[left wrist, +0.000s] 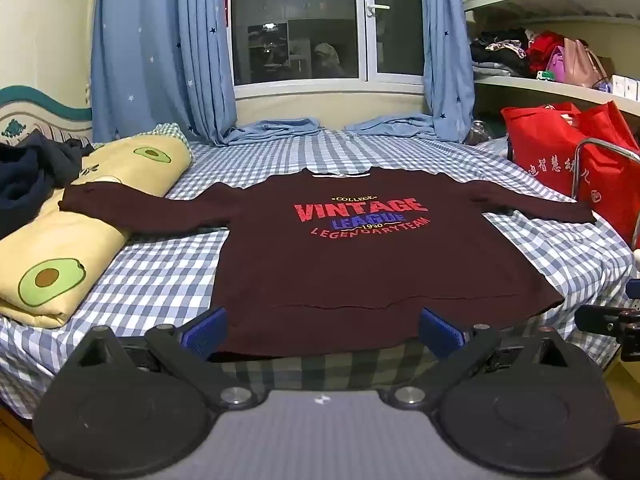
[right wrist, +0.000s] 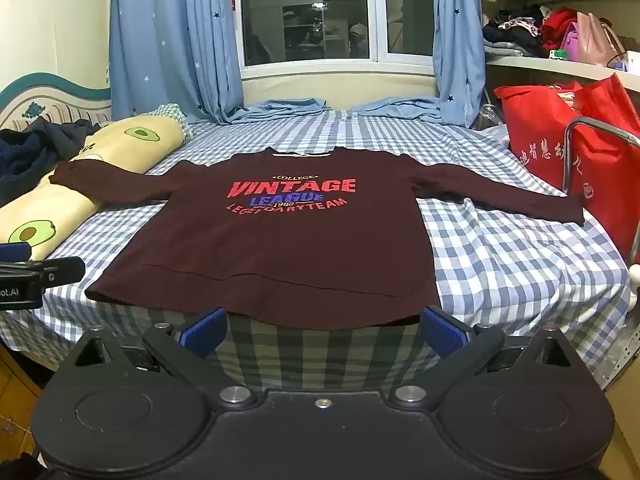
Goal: Fold small clothes
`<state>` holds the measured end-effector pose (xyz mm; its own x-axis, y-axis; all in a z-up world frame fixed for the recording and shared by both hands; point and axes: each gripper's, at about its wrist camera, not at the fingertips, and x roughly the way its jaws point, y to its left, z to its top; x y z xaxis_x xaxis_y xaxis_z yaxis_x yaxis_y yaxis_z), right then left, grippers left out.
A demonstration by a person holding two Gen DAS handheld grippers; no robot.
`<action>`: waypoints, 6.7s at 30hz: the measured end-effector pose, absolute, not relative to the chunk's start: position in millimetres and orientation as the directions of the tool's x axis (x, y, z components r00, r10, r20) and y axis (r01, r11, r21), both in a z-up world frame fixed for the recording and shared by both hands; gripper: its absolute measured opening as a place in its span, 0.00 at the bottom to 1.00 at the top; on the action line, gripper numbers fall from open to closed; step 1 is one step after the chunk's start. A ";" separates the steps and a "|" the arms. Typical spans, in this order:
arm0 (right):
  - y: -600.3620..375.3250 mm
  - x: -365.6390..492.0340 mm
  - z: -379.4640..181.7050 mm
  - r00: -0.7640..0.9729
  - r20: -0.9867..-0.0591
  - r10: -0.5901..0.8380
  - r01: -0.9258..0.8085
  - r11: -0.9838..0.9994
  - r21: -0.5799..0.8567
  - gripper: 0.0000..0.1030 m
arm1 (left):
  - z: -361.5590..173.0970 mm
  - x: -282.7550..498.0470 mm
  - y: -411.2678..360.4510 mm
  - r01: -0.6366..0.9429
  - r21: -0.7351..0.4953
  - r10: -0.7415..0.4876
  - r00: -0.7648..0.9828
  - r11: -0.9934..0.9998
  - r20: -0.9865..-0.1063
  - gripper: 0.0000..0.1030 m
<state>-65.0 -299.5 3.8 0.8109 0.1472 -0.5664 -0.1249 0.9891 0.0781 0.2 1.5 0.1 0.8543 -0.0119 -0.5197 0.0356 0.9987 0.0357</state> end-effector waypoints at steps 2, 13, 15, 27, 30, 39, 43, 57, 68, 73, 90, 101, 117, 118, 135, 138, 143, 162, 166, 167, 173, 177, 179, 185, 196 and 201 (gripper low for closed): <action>-299.5 -65.3 4.1 0.809 -0.568 0.149 -0.125 0.989 0.081 1.00 | 0.0 0.2 3.4 0.035 0.014 -0.022 0.848 0.999 -0.530 0.99; -298.9 -67.7 5.7 0.809 -0.569 0.146 -0.128 0.989 0.072 1.00 | -1.3 2.0 6.7 0.006 0.033 0.012 0.847 0.999 -0.531 0.99; -298.1 -66.4 3.8 0.809 -0.569 0.146 -0.128 0.989 0.072 1.00 | -2.9 3.0 6.9 0.007 0.032 0.011 0.846 0.999 -0.534 0.99; -298.5 -66.5 4.9 0.813 -0.564 0.144 -0.128 0.989 0.067 1.00 | -3.1 3.2 6.4 0.009 0.032 0.009 0.846 0.999 -0.534 0.99; -297.9 -69.2 6.9 0.818 -0.558 0.144 -0.130 0.989 0.063 1.00 | -2.1 2.8 7.1 0.009 0.030 0.008 0.845 0.999 -0.535 0.99; -298.4 -70.8 7.3 0.825 -0.546 0.144 -0.133 0.989 0.061 1.00 | -1.5 1.3 6.8 0.015 0.034 0.005 0.846 0.999 -0.533 0.99; -298.4 -70.8 7.3 0.825 -0.546 0.145 -0.134 0.989 0.061 1.00 | -0.4 1.1 6.0 0.016 0.035 0.005 0.847 0.999 -0.532 0.99; -297.0 -72.2 10.8 0.830 -0.535 0.155 -0.142 0.988 0.065 1.00 | 2.1 -0.3 2.9 0.022 0.037 0.001 0.848 0.999 -0.530 0.99; -296.5 -74.2 12.3 0.832 -0.529 0.165 -0.149 0.986 0.072 1.00 | 2.3 -0.5 2.9 0.022 0.037 0.001 0.848 0.999 -0.530 0.99; -296.5 -74.0 12.3 0.832 -0.530 0.164 -0.149 0.986 0.071 1.00 | 2.3 -1.0 2.9 0.023 0.036 -0.001 0.848 0.999 -0.531 0.99; -297.1 -74.3 10.2 0.827 -0.544 0.142 -0.133 0.989 0.057 1.00 | -1.2 -1.4 7.0 0.021 0.027 -0.004 0.844 0.999 -0.536 0.99; -300.9 -73.7 9.0 0.828 -0.545 0.136 -0.123 0.991 0.060 1.00 | -2.8 -1.6 5.7 0.023 0.026 -0.006 0.843 0.999 -0.537 0.99; -300.0 -73.1 8.0 0.822 -0.554 0.129 -0.117 0.992 0.058 1.00 | -1.9 0.9 5.3 0.028 0.022 -0.012 0.841 0.999 -0.541 0.99; -300.3 -72.9 7.9 0.822 -0.555 0.128 -0.115 0.992 0.059 1.00 | -1.6 0.9 5.0 0.030 0.022 -0.014 0.841 0.999 -0.541 0.99; -304.9 -71.1 10.0 0.833 -0.539 0.125 -0.109 0.992 0.061 1.00 | -1.3 2.8 7.3 0.027 0.021 -0.012 0.843 0.999 -0.538 0.99; -305.0 -67.7 8.8 0.831 -0.545 0.115 -0.102 0.993 0.054 1.00 | -1.1 4.8 9.2 0.024 0.021 -0.009 0.842 0.999 -0.540 0.99; -310.3 -56.9 6.7 0.826 -0.556 0.088 -0.077 0.996 0.044 1.00 | -2.6 8.7 13.4 0.016 0.019 -0.003 0.839 1.000 -0.543 0.99; -356.9 68.6 -28.6 0.784 -0.598 -0.166 0.099 0.985 -0.144 1.00 | 5.5 68.9 -13.7 0.146 0.090 -0.081 0.858 0.985 -0.507 0.99; -373.2 102.0 -38.3 0.765 -0.616 -0.190 0.120 0.981 -0.153 1.00 | 3.8 83.2 -25.7 0.167 0.105 -0.088 0.849 0.980 -0.521 0.99; -374.5 107.8 -39.3 0.760 -0.620 -0.193 0.121 0.980 -0.156 1.00 | 3.7 86.5 -28.7 0.171 0.107 -0.091 0.847 0.979 -0.523 0.99; -388.4 145.2 -44.0 0.757 -0.619 -0.209 0.120 0.976 -0.183 0.99 | 7.1 118.1 -42.7 0.210 0.054 -0.148 0.827 0.976 -0.542 0.99; -415.8 171.3 -49.1 0.785 -0.577 -0.228 0.117 0.968 -0.222 0.99 | 5.1 142.9 -48.3 0.205 0.085 -0.122 0.816 0.975 -0.565 0.99; -440.9 183.7 -55.7 0.808 -0.530 -0.258 0.134 0.956 -0.261 0.99 | 1.4 155.3 -49.6 0.173 0.127 -0.070 0.818 0.977 -0.572 0.99; -559.0 222.4 -88.2 0.829 -0.477 -0.292 0.246 0.956 -0.157 0.97 | -10.8 185.3 -44.1 0.081 0.178 0.048 0.783 0.981 -0.620 0.99; -701.5 282.0 -155.5 0.821 -0.539 -0.187 0.412 0.848 0.334 0.82 | -0.8 216.9 -29.4 -0.046 0.218 0.178 0.749 0.975 -0.639 0.99; -736.1 311.7 -161.7 0.852 -0.505 -0.137 0.405 0.785 0.469 0.82 | 1.4 229.2 -33.9 -0.032 0.215 0.168 0.739 0.976 -0.652 0.99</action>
<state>311.7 -736.1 -161.7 0.8519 -0.1374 -0.5053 0.4046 0.7853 0.4686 229.2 -33.9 1.4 0.7393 0.1675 -0.6522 -0.0320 0.9762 0.2145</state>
